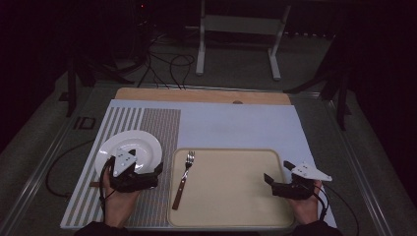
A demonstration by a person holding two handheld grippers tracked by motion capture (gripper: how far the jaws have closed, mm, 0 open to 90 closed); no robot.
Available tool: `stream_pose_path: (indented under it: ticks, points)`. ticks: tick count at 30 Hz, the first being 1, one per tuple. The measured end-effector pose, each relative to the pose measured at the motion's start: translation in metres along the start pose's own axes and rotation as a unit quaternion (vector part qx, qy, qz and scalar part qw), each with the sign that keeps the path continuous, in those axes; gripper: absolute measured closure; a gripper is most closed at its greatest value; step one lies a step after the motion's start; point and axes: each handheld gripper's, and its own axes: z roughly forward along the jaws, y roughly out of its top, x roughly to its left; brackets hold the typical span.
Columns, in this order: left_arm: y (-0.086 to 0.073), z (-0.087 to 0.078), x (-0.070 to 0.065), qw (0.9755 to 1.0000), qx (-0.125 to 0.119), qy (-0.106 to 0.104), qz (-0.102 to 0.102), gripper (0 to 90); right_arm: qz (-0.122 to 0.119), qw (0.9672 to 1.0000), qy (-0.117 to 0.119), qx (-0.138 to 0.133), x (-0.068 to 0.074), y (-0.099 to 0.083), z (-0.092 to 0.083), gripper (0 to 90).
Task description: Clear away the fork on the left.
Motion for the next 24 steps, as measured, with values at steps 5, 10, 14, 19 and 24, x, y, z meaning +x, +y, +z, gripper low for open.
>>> stream_pose_path:
  ticks: [5,10,14,19,24]
  points:
    - [-0.002,-0.007,0.011,0.9994,-0.015,-0.019,0.025,0.0,-0.001,1.0,0.0,0.0,0.0,0.0,0.0,8.2]
    - [-0.01,-0.015,0.023,0.9977,-0.041,-0.014,0.051,0.0,-0.001,1.0,0.002,-0.002,-0.001,0.0,0.0,8.2]
    - [-0.018,-0.019,0.032,0.9973,-0.049,-0.001,0.053,0.0,-0.001,1.0,0.002,-0.003,-0.002,0.001,0.001,8.2]
    - [-0.029,-0.021,0.036,0.9971,-0.049,0.004,0.058,0.0,-0.001,1.0,0.003,-0.005,-0.007,0.001,0.002,8.1]
    - [-0.037,-0.022,0.039,0.9976,-0.046,0.004,0.052,0.0,-0.003,0.9999,0.006,-0.009,-0.011,0.002,0.001,8.1]
